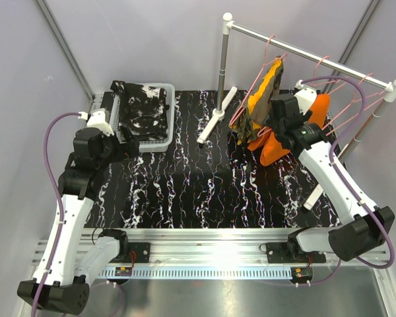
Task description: Remove the trousers from the hanger
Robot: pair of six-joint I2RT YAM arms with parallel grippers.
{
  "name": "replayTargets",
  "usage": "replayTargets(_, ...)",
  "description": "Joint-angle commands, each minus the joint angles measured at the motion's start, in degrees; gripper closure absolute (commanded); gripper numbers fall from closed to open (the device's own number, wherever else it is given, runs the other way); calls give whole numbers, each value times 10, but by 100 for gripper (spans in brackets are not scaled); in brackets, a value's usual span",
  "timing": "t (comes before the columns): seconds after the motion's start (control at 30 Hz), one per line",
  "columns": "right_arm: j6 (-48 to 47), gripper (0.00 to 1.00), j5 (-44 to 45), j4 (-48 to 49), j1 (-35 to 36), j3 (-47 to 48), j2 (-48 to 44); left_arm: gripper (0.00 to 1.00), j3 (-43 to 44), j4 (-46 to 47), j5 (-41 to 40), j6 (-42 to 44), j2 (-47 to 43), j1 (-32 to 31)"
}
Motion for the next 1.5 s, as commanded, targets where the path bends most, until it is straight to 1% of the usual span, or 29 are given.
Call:
replayTargets(0.0,32,32,63,42,-2,13,-1,1,-1,30,1,8,5,0)
replayTargets(0.03,33,36,62,48,-2,10,-4,1,0,29,16,8,7,0)
replayTargets(0.07,31,43,59,61,-2,5,-4,1,-1,29,18,8,7,0)
replayTargets(0.13,29,52,58,64,-2,5,-1,1,-1,29,21,8,8,0)
replayTargets(0.17,26,61,57,63,-2,8,0,1,-1,29,21,8,9,0)
replayTargets(0.23,23,73,55,62,-2,11,3,1,-2,30,23,8,8,0)
replayTargets(0.27,22,76,53,63,-2,11,2,1,-2,29,26,8,8,0)
replayTargets(0.3,22,82,49,63,-2,12,0,1,-3,29,27,9,7,0)
replayTargets(0.33,22,84,47,65,-2,11,-3,1,-3,30,29,9,8,0)
replayTargets(0.47,20,85,35,70,-2,5,-7,1,-4,30,35,11,7,0)
replayTargets(0.5,19,84,35,71,-2,4,-7,1,-4,30,36,11,8,0)
replayTargets(0.53,19,78,34,72,-2,2,-4,1,-4,30,39,11,8,0)
replayTargets(0.6,18,71,33,73,-2,-3,3,1,-4,31,42,11,7,0)
replayTargets(0.67,16,68,32,72,-2,-3,16,1,-4,31,44,12,8,0)
replayTargets(0.73,16,67,31,73,-2,-4,28,1,-5,31,47,12,8,0)
replayTargets(0.83,19,68,28,81,-2,-11,37,1,-5,31,51,13,6,0)
replayTargets(0.97,19,78,28,83,-2,-12,42,1,-5,32,56,14,7,0)
replayTargets(1.0,17,89,31,86,-2,-13,40,1,-5,32,55,14,6,0)
replayTargets(1.03,13,97,31,86,-2,-12,33,1,-5,32,57,14,6,0)
replayTargets(1.07,7,100,31,86,-2,-7,29,1,-5,32,57,14,5,0)
replayTargets(1.2,-7,100,21,67,-2,24,6,1,-5,32,60,14,6,0)
replayTargets(1.3,-17,100,-2,50,-2,54,-22,1,-3,35,78,13,5,0)
replayTargets(1.47,-48,100,-18,26,-2,108,-63,1,-7,61,149,14,-15,-9)
